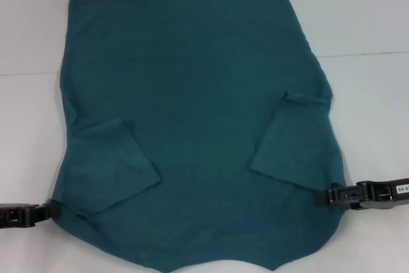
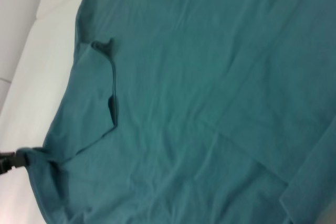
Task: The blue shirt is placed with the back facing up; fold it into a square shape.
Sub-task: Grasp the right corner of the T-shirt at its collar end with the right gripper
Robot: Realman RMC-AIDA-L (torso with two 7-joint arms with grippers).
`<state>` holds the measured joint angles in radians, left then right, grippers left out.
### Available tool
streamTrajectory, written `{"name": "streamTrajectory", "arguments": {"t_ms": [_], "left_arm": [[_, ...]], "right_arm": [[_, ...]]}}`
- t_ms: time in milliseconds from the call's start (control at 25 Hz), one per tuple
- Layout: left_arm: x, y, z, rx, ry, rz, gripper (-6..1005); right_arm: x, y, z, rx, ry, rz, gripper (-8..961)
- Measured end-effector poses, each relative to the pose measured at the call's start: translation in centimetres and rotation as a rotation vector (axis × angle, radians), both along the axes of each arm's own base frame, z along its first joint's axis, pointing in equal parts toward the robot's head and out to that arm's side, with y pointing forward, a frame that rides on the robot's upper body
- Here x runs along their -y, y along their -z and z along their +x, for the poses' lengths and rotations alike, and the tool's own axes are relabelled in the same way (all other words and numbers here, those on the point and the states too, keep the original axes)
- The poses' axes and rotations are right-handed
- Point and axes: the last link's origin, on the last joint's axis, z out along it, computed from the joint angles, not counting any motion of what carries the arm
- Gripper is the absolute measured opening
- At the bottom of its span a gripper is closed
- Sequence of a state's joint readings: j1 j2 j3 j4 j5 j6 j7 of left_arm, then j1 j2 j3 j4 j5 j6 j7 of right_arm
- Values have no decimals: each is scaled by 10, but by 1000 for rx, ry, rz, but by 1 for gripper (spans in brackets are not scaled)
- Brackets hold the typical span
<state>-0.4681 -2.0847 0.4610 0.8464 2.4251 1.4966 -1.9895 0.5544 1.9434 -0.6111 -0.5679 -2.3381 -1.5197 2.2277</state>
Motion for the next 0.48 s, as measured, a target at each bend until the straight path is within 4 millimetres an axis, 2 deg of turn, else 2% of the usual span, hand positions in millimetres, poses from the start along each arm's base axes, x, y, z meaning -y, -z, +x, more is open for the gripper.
{"name": "streamTrajectory", "arguments": {"t_ms": [480], "left_arm": [[1,2,0,2,1,-4,19]], "right_arm": [[26,-6,19,-126,47,109,826]]}}
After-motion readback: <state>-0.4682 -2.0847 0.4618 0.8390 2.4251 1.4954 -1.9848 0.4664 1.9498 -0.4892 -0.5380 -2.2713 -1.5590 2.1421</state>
